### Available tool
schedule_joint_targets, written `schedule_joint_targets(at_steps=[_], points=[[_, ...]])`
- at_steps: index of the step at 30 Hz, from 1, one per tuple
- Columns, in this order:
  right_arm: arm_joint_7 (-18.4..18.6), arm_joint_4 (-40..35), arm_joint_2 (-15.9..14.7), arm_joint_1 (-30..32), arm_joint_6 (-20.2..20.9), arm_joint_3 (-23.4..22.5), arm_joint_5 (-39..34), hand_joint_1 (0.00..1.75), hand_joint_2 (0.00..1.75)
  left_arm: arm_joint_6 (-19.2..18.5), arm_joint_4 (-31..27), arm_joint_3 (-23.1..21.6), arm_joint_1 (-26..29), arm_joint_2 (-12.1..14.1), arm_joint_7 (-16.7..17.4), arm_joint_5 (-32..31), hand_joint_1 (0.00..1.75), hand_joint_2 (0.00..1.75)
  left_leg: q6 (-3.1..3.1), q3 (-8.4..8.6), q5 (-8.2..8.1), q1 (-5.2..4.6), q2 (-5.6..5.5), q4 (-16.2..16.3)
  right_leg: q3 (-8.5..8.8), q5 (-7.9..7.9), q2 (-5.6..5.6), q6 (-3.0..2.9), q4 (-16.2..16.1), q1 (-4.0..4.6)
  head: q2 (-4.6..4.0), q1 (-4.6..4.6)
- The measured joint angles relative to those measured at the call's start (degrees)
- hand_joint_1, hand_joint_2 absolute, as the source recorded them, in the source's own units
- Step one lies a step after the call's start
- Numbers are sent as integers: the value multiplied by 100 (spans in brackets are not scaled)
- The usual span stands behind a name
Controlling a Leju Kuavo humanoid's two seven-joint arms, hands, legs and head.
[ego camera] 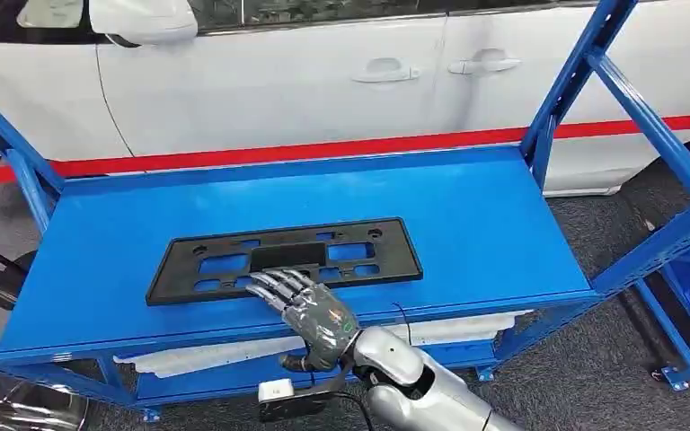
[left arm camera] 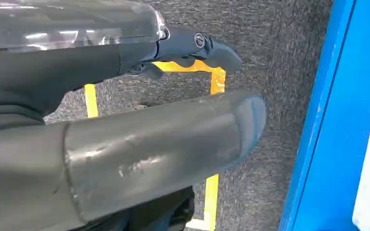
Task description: Take the parts from the cabinet and place them on the table.
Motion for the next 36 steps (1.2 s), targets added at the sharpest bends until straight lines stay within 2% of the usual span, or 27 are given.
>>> schedule_joint_targets(at_steps=[1, 2, 5, 6, 7, 8, 10, 11, 12, 13, 14, 16, 17, 18, 20, 21, 22, 23, 25, 26, 27, 28, 29, 31, 32, 34, 36], points=[[92, 17, 76, -28, -186, 52, 249, 0, 175, 4, 0, 13, 0, -11, 0, -13, 0, 0, -23, 7, -21, 1, -1, 7, 190, 120, -4, -36, -459, 4, 0, 0], [202, 39, 141, -58, -398, 102, 506, 0, 175, 22, 0, 33, -11, -20, 2, -24, 0, 0, -61, -17, -34, -36, -3, 45, 235, 71, -3, -50, -541, 44, 0, 0], [512, 94, 315, -93, -819, 194, 1059, 0, 175, 55, 2, 53, -10, -26, 11, -134, 0, 0, -157, -27, -29, -12, 4, 28, 208, 58, 21, -105, -524, 65, 0, -2], [717, 144, 403, -160, -854, 205, 1269, 0, 175, 55, 2, 53, -18, -24, 11, -196, 0, 0, -200, -14, -37, -21, 2, 26, 224, 86, 24, -151, -580, 28, 0, -2], [907, 245, 487, -257, -862, 212, 1440, 0, 175, 52, 2, 53, -23, -22, 13, -249, 0, 0, -227, -56, -140, 1, 1, 121, 251, 111, 17, -190, -611, 4, 0, 0], [1065, 401, 600, -369, -904, 214, 1613, 0, 175, 44, 2, 53, -28, -24, 22, -306, 0, 0, -253, -178, -333, 4, 1, 402, 249, 117, 15, -220, -620, -3, 0, -2], [1259, 759, 739, -546, -1044, 212, 1892, 0, 175, 26, 2, 50, -37, -22, 37, -378, 0, 0, -305, -603, -759, 20, 1, 1321, 245, 116, 10, -234, -618, 8, 0, -2], [1319, 971, 795, -588, -1128, 212, 2061, 0, 175, 26, 2, 50, -33, -22, 59, -428, 0, 0, -321, -798, -881, 20, 1, 1718, 244, 114, 1, -236, -614, 12, 0, -2], [1381, 1172, 839, -616, -1212, 212, 2229, 0, 175, 35, 2, 50, -26, -20, 101, -483, 0, 0, -334, -877, -849, 24, 2, 1853, 246, 113, 1, -238, -607, 14, 0, -2], [1447, 1393, 906, -648, -1276, 210, 2395, 0, 175, 80, 2, 48, -24, -20, 183, -564, 0, 0, -335, -818, -683, 31, 2, 1691, 247, 109, 4, -239, -599, 14, 0, -2], [1517, 1537, 966, -678, -1330, 210, 2552, 0, 175, 127, 2, 42, -28, -18, 287, -625, 0, 0, -332, -649, -433, 42, 2, 1309, 250, 104, 11, -237, -588, 12, 0, -2], [1615, 1847, 1126, -764, -1432, 210, 2808, 0, 175, 229, 2, 33, -35, -4, 661, -758, 0, 0, -307, -153, 76, 58, 4, 247, 272, 75, 30, -206, -569, 9, 0, -2], [1632, 1983, 1189, -813, -1459, 212, 2869, 0, 175, 249, 4, 29, -40, -2, 801, -811, 0, 0, -299, -60, -29, 19, -5, 100, 258, 67, 34, -176, -566, 49, 0, -2], [1650, 2113, 1265, -853, -1463, 212, 2919, 0, 175, 284, 4, 20, -44, -5, 898, -855, 0, 0, -250, -69, -11, 11, -20, 58, 225, 76, 41, -149, -544, 47, 0, 0], [1652, 2312, 1383, -883, -1431, 214, 2960, 0, 175, 315, 4, -4, -21, 0, 1016, -909, 0, 0, -208, -96, -10, -2, -26, 85, 228, 95, 37, -109, -564, 39, 0, 0], [1652, 2390, 1435, -905, -1372, 216, 2969, 0, 175, 321, 4, -11, -16, 0, 1043, -927, 0, 0, -167, -89, 12, 11, -22, 52, 236, 94, 40, -79, -570, 51, 0, -2], [1652, 2472, 1486, -934, -1315, 221, 2974, 0, 175, 321, 4, -17, -19, 0, 1058, -955, 0, 0, -112, -71, 48, 62, -1, 9, 221, 20, 27, -36, -513, 38, 0, 0], [1652, 2549, 1539, -982, -1256, 223, 2976, 0, 175, 321, 6, -30, -27, 0, 1062, -970, 0, 0, -72, -76, 51, 57, -4, 5, 131, -147, 21, -28, -297, 45, 0, 2], [1650, 2732, 1624, -1041, -1129, 227, 2965, 0, 175, 304, 4, -66, -33, 0, 1064, -1008, 0, 0, -31, -83, 48, 46, 11, 6, -301, -625, 22, -14, 642, 39, 0, 0], [1650, 2818, 1643, -1054, -1072, 229, 2956, 0, 175, 293, 4, -76, -30, 2, 1062, -1016, 0, 0, -27, -86, 46, 41, 11, 13, -508, -772, 22, -9, 1071, 38, 0, 0], [1650, 2915, 1659, -1062, -1039, 234, 2936, 0, 175, 293, 4, -81, -30, 2, 1058, -1019, 0, 0, -23, -86, 42, 37, 9, 22, -627, -787, 22, -14, 1305, 38, 0, 0], [1650, 2986, 1667, -1074, -1024, 234, 2923, 0, 175, 291, 4, -90, -32, 2, 1051, -1021, 0, 0, -19, -82, 37, 33, 1, 32, -599, -659, 22, -25, 1221, 40, 0, 2], [1650, 3049, 1687, -1093, -1009, 236, 2921, 0, 175, 291, 4, -98, -34, 2, 1047, -1021, 0, 0, -23, -78, 26, 26, -4, 44, -455, -435, 22, -46, 894, 44, 0, 0], [1650, 3119, 1742, -1162, -1009, 238, 2917, 0, 175, 284, 6, -105, -33, 0, 1040, -1023, 0, 0, -37, -49, 6, 4, -14, 53, 73, 108, 22, -144, -203, 73, 0, 2], [1650, 3147, 1752, -1196, -1009, 238, 2917, 0, 175, 280, 7, -107, -32, -18, 1036, -1023, 0, 0, -49, -54, 2, -6, -10, 47, 206, 66, 19, -193, -458, 91, 0, -2], [1650, 3202, 1796, -1236, -1009, 240, 2914, 0, 175, 277, 9, -109, -39, -18, 1032, -1023, 0, 0, -119, -85, 0, -9, -12, 71, 189, 89, 19, -181, -516, 112, 0, 0], [1648, 3246, 1805, -1241, -1009, 240, 2914, 0, 175, 278, 7, -109, -37, -18, 1032, -1023, 0, 0, -194, -70, 5, -9, -9, 48, 194, 101, 27, -209, -544, 110, 0, 2]])
